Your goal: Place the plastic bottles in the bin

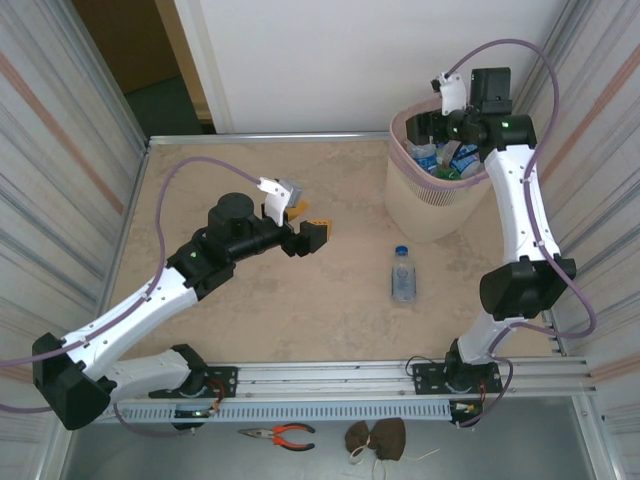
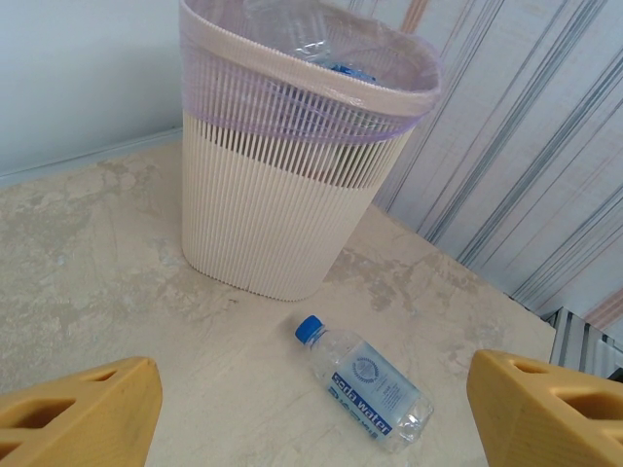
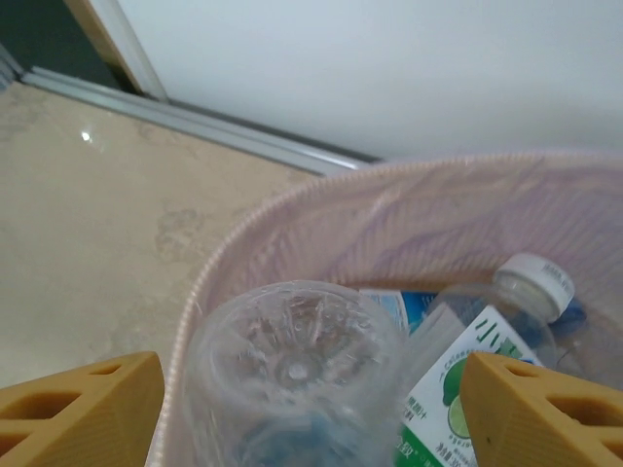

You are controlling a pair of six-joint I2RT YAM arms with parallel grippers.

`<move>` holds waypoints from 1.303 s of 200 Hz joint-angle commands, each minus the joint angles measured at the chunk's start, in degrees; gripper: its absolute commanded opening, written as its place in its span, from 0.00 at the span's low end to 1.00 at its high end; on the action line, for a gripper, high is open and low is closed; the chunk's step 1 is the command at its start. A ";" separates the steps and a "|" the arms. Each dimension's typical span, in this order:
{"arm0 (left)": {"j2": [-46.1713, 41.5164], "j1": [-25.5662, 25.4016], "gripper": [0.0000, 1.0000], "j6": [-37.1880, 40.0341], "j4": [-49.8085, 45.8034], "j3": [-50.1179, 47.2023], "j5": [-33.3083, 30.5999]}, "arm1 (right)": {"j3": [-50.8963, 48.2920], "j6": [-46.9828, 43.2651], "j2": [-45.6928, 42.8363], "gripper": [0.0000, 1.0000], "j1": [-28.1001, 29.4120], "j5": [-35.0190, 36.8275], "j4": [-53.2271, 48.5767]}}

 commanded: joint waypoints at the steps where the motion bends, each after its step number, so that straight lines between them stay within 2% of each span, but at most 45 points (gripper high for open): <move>1: -1.39 0.34 0.82 0.27 1.08 -0.13 -0.43 | 1.98 0.41 -2.18 0.78 0.04 -1.79 -0.31; 24: -1.20 0.38 0.82 0.19 1.34 -0.12 -0.18 | 1.73 0.96 -3.08 0.72 0.03 -1.79 0.48; 60: -0.13 0.40 0.82 0.09 1.32 0.73 0.99 | 0.03 2.69 -2.93 0.53 0.08 -1.30 3.59; 108: 0.03 0.34 0.82 -0.08 1.30 0.99 1.43 | -4.74 4.75 0.64 0.33 0.13 -2.47 6.30; 136: 0.08 0.36 0.82 -0.25 1.39 0.84 1.69 | -11.09 6.21 1.99 0.32 -0.04 -3.76 8.70; 166: 0.06 0.34 0.82 -0.48 1.32 0.65 2.19 | -10.90 7.03 1.37 0.31 -0.16 -3.61 7.63; 212: 1.76 0.49 0.82 0.46 2.53 1.03 2.52 | -11.14 11.13 -6.67 0.34 0.41 -1.68 9.84; 260: 4.43 2.82 0.82 3.46 1.50 3.99 2.38 | -18.62 16.37 -17.36 0.35 4.21 -0.58 12.55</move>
